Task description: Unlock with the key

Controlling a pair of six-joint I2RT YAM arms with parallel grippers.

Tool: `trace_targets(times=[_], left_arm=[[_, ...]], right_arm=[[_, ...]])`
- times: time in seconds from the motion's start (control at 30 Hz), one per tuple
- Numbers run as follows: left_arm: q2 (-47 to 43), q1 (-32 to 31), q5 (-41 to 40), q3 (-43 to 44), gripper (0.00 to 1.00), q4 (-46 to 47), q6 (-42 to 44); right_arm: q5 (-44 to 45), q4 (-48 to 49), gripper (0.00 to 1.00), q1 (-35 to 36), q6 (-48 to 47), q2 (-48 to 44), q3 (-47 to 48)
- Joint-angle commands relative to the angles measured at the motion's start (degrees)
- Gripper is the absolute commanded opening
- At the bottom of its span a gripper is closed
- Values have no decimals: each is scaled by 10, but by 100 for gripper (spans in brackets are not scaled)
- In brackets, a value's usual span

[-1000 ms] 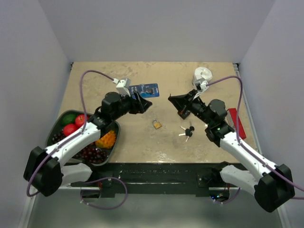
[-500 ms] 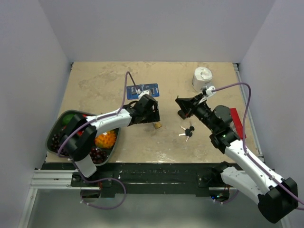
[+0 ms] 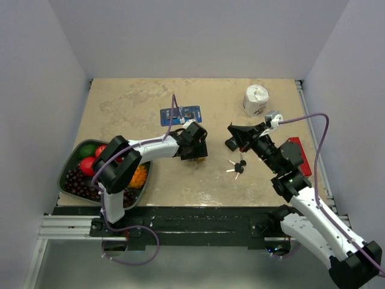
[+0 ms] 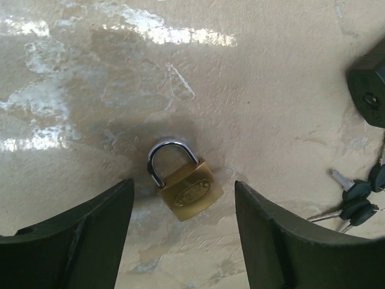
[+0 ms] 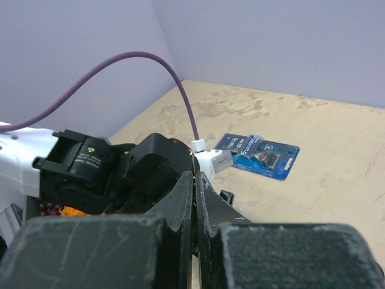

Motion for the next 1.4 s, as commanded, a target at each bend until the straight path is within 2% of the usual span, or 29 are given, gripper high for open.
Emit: trace_targets(times=[0.0, 0.43, 0.5, 0.63, 0.87, 0.97, 1.1, 1.37], left_arm=[[36, -5, 23, 27, 71, 10, 0], [32, -11, 5, 54, 67, 59, 70], [31, -13, -22, 62, 70, 37, 76], [40, -19, -71, 82, 75, -64, 75], [49, -40, -90, 86, 75, -97, 85], [76, -44, -94, 116, 74, -121, 93], [101, -54, -105, 150, 67, -156, 104], [102, -63, -97, 129, 59, -169, 104]], right_arm=[[12, 7, 0, 0, -1, -14, -4], [-2, 19, 0, 0, 12, 24, -4], [-3, 21, 0, 0, 13, 30, -4], [-4, 25, 0, 0, 16, 35, -5], [-4, 30, 0, 1, 21, 40, -7], [-5, 32, 0, 0, 23, 41, -9], [-5, 32, 0, 0, 24, 39, -10], [-3, 30, 0, 0, 25, 36, -11]])
